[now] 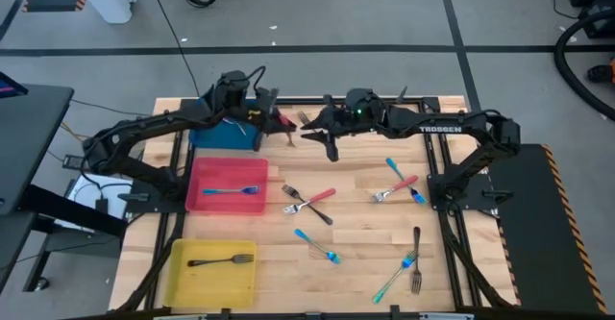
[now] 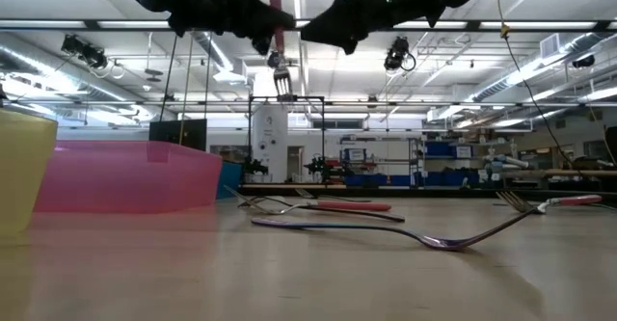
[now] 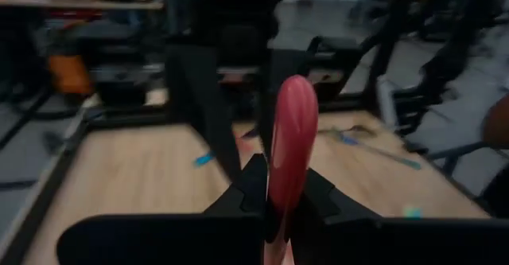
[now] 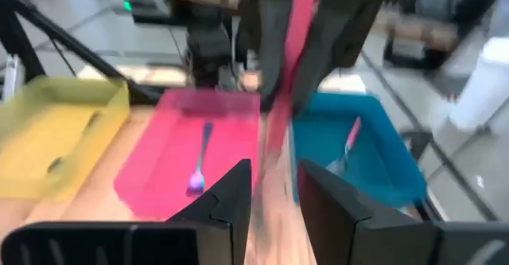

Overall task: Sort silverware by color (type)
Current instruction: Put the top pink fork into the blue bin

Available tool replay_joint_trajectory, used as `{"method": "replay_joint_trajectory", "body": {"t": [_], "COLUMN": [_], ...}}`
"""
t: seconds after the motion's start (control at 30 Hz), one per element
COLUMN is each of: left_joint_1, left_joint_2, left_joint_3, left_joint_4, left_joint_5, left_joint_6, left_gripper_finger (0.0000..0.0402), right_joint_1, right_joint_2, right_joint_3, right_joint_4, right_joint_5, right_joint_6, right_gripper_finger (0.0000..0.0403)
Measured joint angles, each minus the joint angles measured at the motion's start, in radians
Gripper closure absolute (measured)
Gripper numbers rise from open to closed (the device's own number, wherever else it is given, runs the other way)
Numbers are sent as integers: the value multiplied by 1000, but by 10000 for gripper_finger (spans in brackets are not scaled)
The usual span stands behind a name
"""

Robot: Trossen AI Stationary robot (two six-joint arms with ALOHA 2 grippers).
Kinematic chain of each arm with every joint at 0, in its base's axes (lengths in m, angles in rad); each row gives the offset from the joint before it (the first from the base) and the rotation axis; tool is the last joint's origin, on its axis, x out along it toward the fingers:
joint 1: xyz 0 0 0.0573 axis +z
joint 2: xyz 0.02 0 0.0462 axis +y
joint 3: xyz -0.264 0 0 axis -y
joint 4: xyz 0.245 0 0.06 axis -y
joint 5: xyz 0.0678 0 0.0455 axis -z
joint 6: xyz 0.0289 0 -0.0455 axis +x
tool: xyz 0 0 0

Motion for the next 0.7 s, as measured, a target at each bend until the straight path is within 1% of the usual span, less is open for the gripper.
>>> {"method": "replay_joint_trajectory", "body": {"t": [0.07, 0.17, 0.27, 0.33, 0.47, 0.63, 0.7], "left_joint_1": [41, 92, 154, 189, 243, 302, 309], "left_joint_2": [-12, -21, -21, -21, -18, -18, -13], "left_joint_3": [0, 0, -1, 0, 0, 0, 0], "left_joint_4": [-84, -160, -247, -291, -396, -524, -569], "left_joint_5": [-55, -194, -298, -377, -539, -682, -780], "left_joint_6": [51, 134, 221, 254, 263, 263, 255], "left_gripper_finger": [378, 378, 377, 377, 377, 377, 377], "right_joint_1": [-8, -17, -21, -22, -21, -21, -21], "right_joint_2": [-3, -2, -1, 1, 1, 1, 1], "right_joint_3": [0, 0, 0, 0, 0, 0, 0], "right_joint_4": [-40, -86, -92, -96, -108, -126, -132], "right_joint_5": [-1, -2, -4, -4, -5, -5, -5], "right_joint_6": [0, 0, -1, -4, -14, -32, -33], "right_gripper_finger": [292, 292, 291, 292, 292, 291, 292]}}
